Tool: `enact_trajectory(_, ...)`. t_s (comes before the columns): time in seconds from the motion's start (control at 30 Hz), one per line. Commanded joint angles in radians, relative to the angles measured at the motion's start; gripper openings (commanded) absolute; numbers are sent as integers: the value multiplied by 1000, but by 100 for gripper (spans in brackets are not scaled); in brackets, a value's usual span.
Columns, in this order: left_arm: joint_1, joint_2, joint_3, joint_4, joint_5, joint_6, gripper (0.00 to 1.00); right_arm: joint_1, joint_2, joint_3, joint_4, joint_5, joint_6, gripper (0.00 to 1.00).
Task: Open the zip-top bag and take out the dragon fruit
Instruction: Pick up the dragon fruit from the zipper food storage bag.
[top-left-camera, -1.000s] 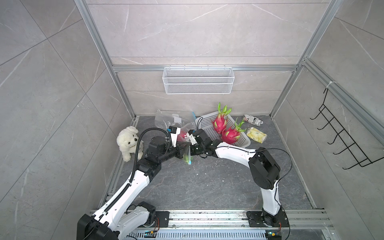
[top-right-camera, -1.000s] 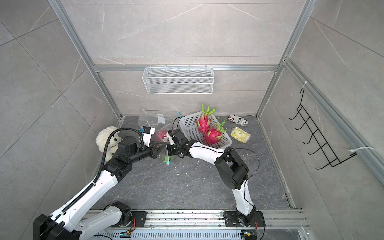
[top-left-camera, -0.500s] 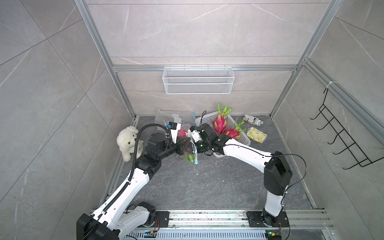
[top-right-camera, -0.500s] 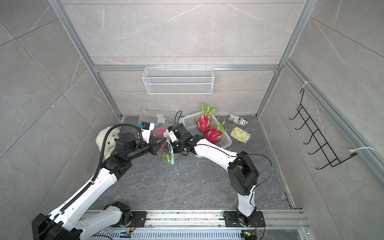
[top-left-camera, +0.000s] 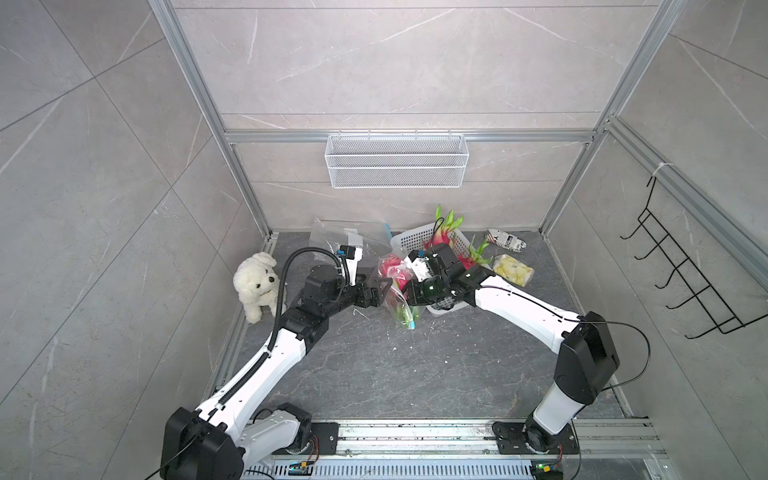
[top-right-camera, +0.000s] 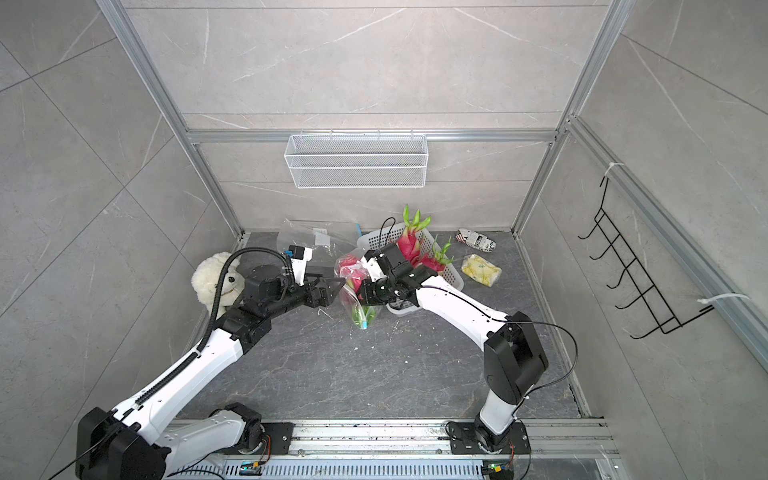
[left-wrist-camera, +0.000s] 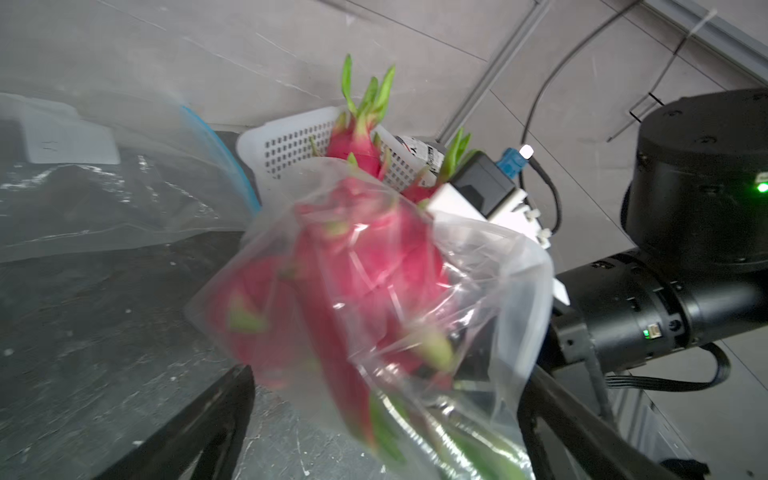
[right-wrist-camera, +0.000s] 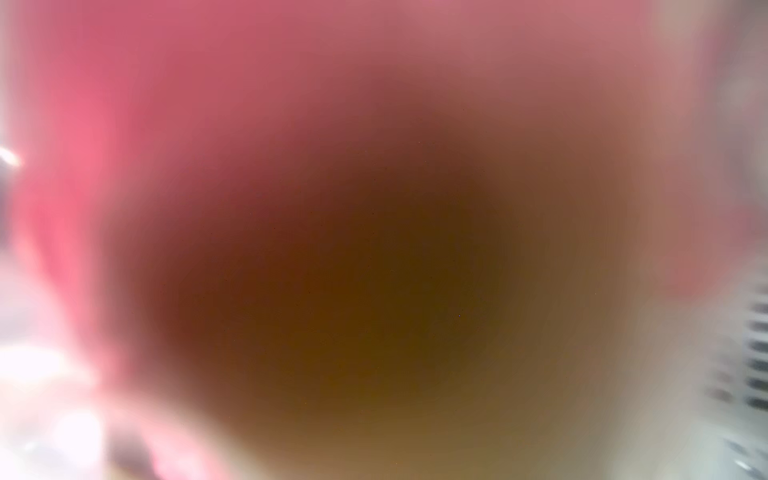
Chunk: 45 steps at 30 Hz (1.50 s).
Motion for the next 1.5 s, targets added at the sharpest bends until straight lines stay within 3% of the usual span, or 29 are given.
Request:
enact_trajectory(0.0,11,-88,-44,64,-144,-68,100,-21,-77,-19,90,-59,-7,12)
enact_trajectory(0.07,19,-94,-68,77,-142,-103,100,-38,-91,-54,143,-108,-2,11)
enact_trajectory(0.17,45,-75,-109,97,-158,-250,100,-58,-118,-114,261,-177,12,11)
enact_trajectory(0.4,161,-9,-297,457,-88,-709,100,-92,-145,-178,376,-232,18,11)
enact_trajectory(0.5,190,41,-328,557,-70,-840,100,-99,-143,-216,470,-284,47,11)
enact_trajectory(0.8,237,259,-327,755,-33,-1082,100,-102,-139,-224,563,-382,75,11)
enact_trajectory(0.93,234,407,-262,926,58,-1227,100,-103,-118,-214,523,-368,48,11)
enact_trajectory(1.07,214,480,-214,943,121,-1333,100,-103,-67,-218,588,-395,82,11)
enact_trajectory(1.33,192,525,-284,916,149,-1419,100,-103,-41,-205,658,-404,104,11)
enact_trajectory(1.47,192,604,-272,1061,147,-1489,100,-102,-40,-202,644,-416,100,11)
